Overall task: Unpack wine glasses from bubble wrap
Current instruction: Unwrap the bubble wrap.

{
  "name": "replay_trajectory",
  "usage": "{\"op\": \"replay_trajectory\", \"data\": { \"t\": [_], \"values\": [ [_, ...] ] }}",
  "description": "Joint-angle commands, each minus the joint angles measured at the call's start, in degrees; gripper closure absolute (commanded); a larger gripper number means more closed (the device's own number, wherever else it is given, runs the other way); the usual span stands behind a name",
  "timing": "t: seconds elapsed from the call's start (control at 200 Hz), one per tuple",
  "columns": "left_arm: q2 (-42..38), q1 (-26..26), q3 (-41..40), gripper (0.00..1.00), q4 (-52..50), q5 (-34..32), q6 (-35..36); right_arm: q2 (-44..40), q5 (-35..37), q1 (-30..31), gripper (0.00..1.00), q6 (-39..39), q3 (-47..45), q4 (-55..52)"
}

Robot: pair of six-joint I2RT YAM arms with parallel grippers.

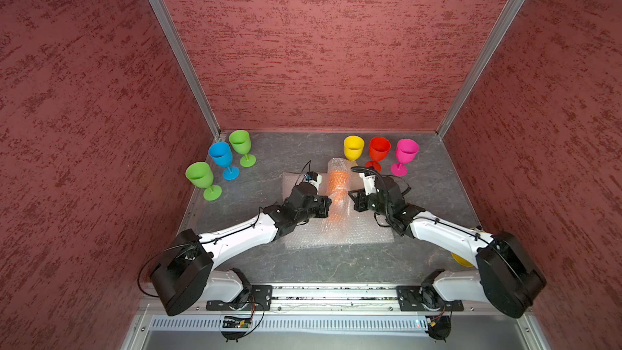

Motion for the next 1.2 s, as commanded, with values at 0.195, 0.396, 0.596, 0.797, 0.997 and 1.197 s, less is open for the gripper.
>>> {"op": "replay_trajectory", "data": {
  "t": [0.195, 0.396, 0.596, 0.797, 0.997, 1.197],
  "values": [
    [-3.33, 3.53, -5.47, 1.0, -1.19, -0.99, -2.64, -2.13, 6.06, -5.61, 1.0, 1.27, -3.3, 3.65],
    [-4.36, 4.08, -7.12, 1.0, -0.45, -0.91, -2.38, -1.0, 7.43, -6.1, 1.0, 1.14, -3.15, 3.4],
    [-5.16, 4.7, -8.63, 1.0, 0.16, -0.72, -2.54, -1.87, 8.41, -6.63, 1.0, 1.61, -4.41, 4.8],
    [-6.21, 4.96, -10.38, 1.0, 1.13, -1.07, -2.89, -2.05, 8.94, -7.14, 1.0, 2.2, -5.59, 5.81],
    [-7.31, 4.96, -11.57, 1.0, 2.28, -1.73, -2.91, -2.11, 8.43, -8.11, 1.0, 2.49, -6.41, 7.45],
    [-7.85, 5.16, -13.0, 1.0, 3.24, -1.96, -2.9, -1.86, 7.28, -9.09, 1.0, 3.23, -7.39, 9.46]
  ]
}}
